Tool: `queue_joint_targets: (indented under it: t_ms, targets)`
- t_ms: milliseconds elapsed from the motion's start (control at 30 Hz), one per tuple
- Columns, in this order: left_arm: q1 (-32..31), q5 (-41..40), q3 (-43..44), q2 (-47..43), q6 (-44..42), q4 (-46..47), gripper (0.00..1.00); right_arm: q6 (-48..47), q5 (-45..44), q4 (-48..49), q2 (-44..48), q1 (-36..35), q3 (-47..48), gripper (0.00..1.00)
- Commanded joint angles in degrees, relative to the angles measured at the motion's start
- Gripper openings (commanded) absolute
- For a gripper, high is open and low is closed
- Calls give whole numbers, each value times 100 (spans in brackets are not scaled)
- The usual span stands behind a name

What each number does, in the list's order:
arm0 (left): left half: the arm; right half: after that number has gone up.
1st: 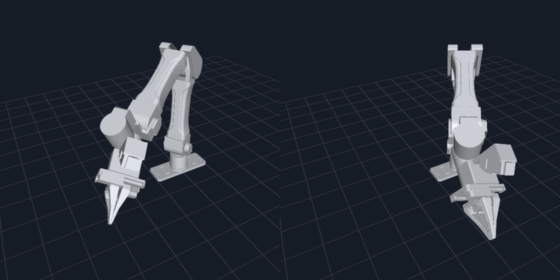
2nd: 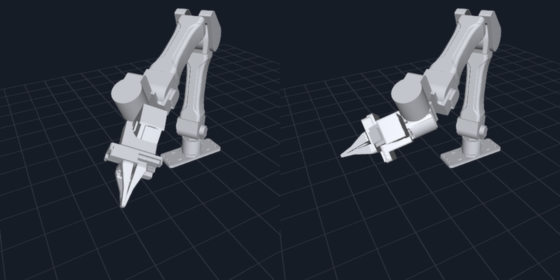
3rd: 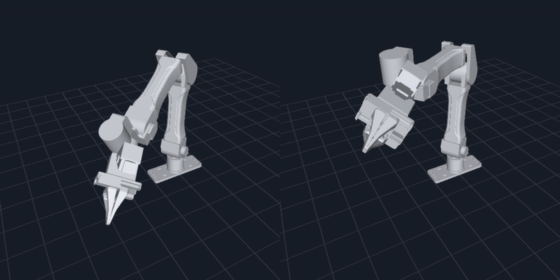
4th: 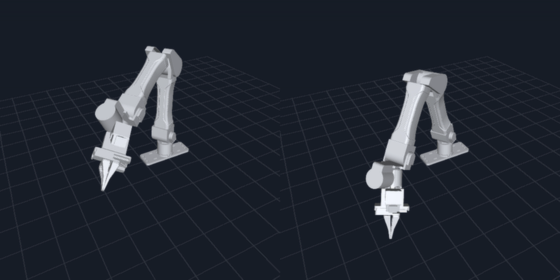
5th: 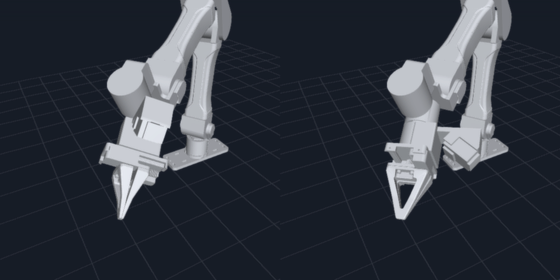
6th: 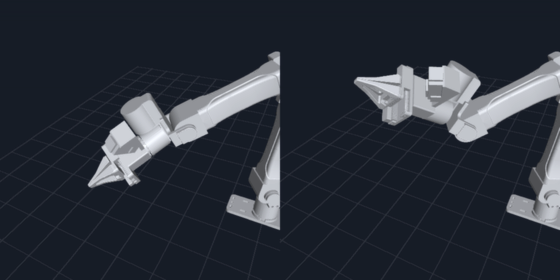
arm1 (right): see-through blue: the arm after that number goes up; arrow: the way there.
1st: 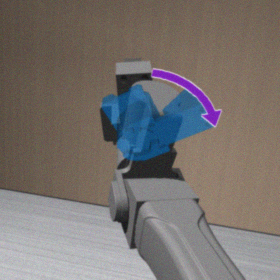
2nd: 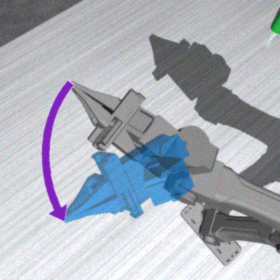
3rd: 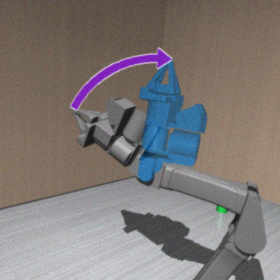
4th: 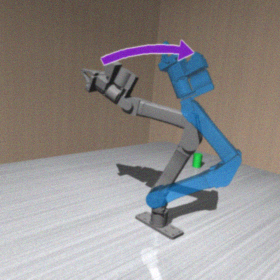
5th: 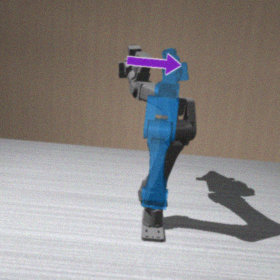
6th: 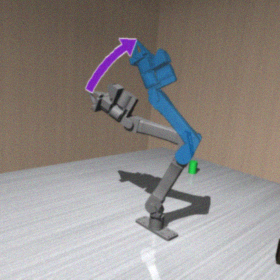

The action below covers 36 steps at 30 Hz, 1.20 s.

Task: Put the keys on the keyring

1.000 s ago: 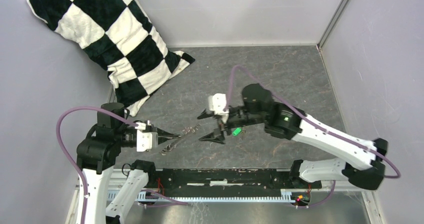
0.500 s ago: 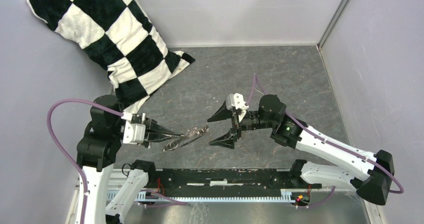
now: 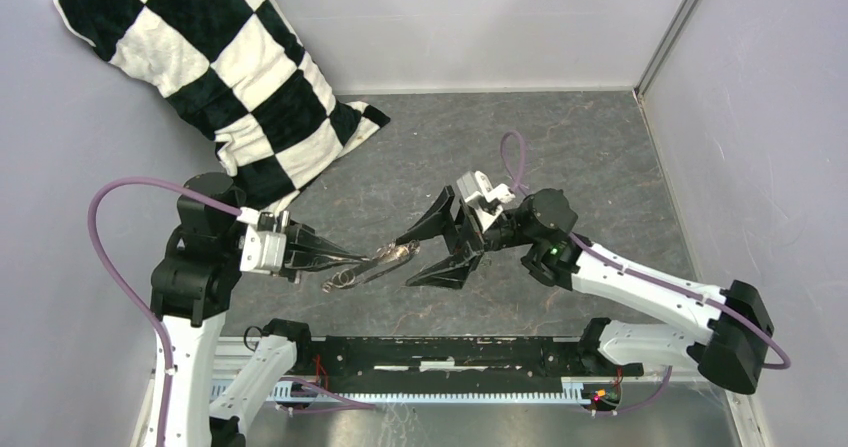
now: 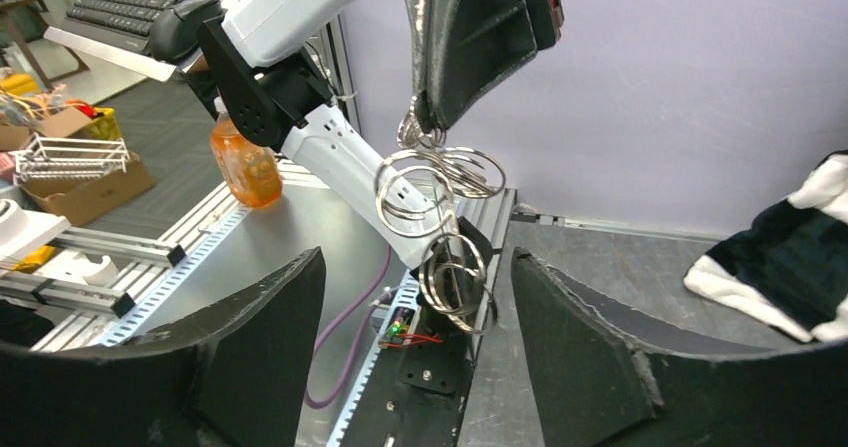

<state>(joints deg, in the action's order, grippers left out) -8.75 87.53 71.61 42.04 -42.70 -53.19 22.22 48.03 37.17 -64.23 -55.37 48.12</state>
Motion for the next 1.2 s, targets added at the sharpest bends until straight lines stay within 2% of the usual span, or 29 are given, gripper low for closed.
queue_joint_targets:
  t_ms: [0, 67, 233, 367, 633, 733, 1167]
  targets:
    - [-4, 608, 251, 67, 170, 167, 2, 551, -38, 792, -314, -1, 40, 71]
    - [-8, 609, 289, 66, 195, 162, 2, 670, -151, 935, -393, 1, 40, 63]
    - [-15, 616, 329, 50, 243, 160, 2, 1080, -240, 1603, -433, -5, -21, 34]
    - [-12, 609, 267, 12, 244, 183, 2, 1152, -166, 1630, -392, 0, 54, 1]
    - [-12, 610, -95, -316, 784, 945, 2, 156, -121, -346, -129, 35, 531, 0]
    - [-12, 608, -96, -355, 789, 959, 2, -114, -227, -1162, -145, 117, 805, 1]
    - [-78, 617, -88, -435, 890, 958, 2, 106, 765, -2122, -1062, 615, 2201, 1]
